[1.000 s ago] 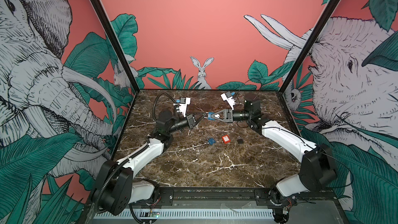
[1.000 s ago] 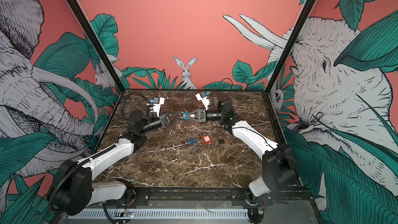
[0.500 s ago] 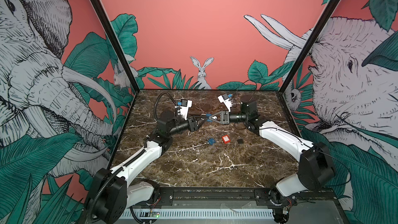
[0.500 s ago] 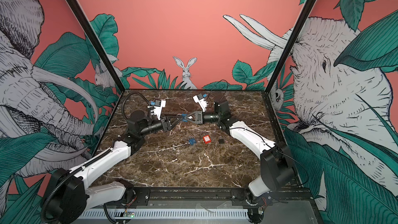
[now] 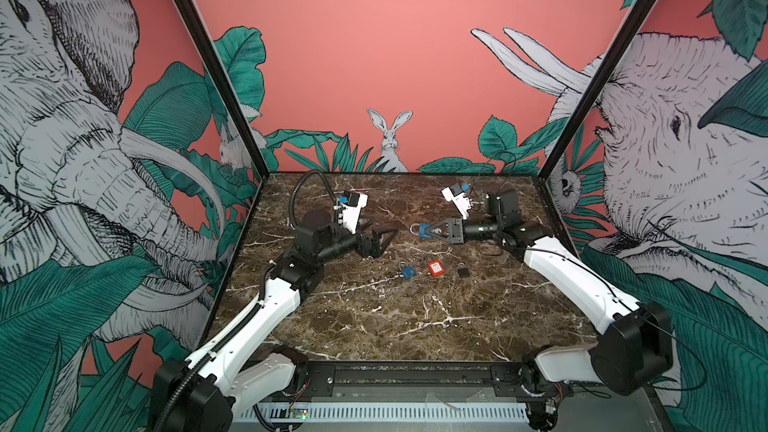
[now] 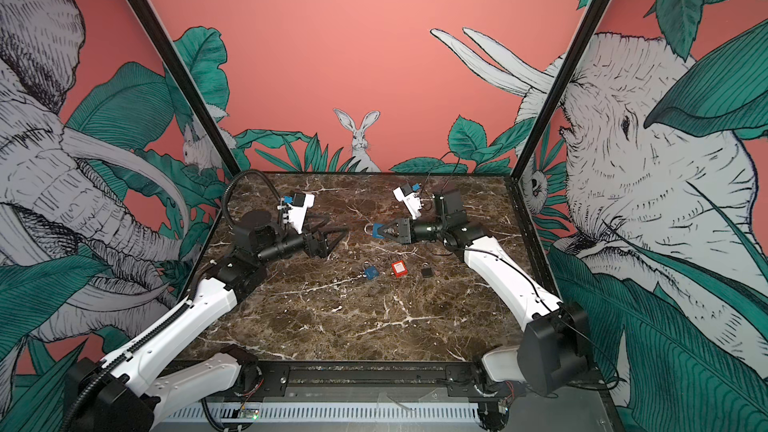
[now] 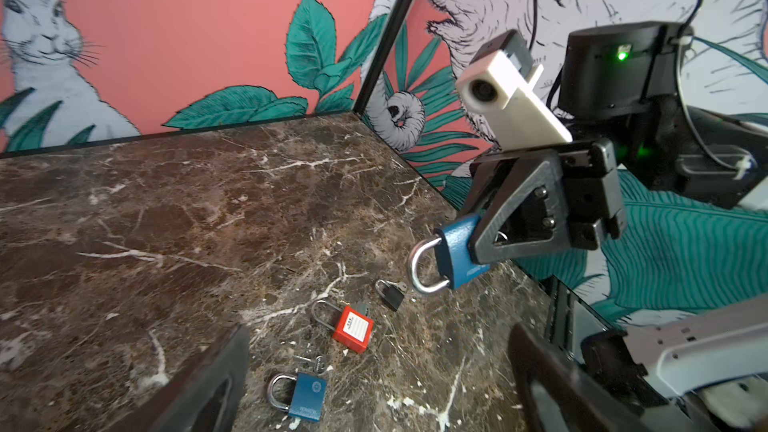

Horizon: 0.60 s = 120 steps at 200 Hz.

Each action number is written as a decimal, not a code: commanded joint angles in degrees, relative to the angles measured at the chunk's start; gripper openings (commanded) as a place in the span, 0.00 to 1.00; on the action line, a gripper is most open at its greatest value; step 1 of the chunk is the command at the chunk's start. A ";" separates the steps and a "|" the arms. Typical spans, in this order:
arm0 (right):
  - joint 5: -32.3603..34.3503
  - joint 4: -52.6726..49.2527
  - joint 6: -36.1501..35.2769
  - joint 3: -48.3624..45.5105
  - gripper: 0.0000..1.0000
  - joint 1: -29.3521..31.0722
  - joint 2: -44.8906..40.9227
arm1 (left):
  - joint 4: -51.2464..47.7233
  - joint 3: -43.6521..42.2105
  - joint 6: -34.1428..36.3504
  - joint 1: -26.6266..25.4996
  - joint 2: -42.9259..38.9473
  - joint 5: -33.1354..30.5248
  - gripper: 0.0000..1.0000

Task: Lock with the key

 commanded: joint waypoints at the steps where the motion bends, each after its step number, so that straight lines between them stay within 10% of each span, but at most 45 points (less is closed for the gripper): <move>1: -6.76 5.01 0.40 0.25 0.00 -0.21 -2.04 | 8.64 0.16 -4.48 0.07 2.27 12.56 0.98; 59: -10.25 14.33 5.80 -2.22 0.00 -0.15 -2.02 | 29.79 -2.90 -18.69 0.01 7.65 20.94 0.98; 120: -10.32 19.03 7.96 -3.51 0.00 -0.02 -2.36 | 33.24 -2.08 -21.55 -1.27 10.42 22.48 0.72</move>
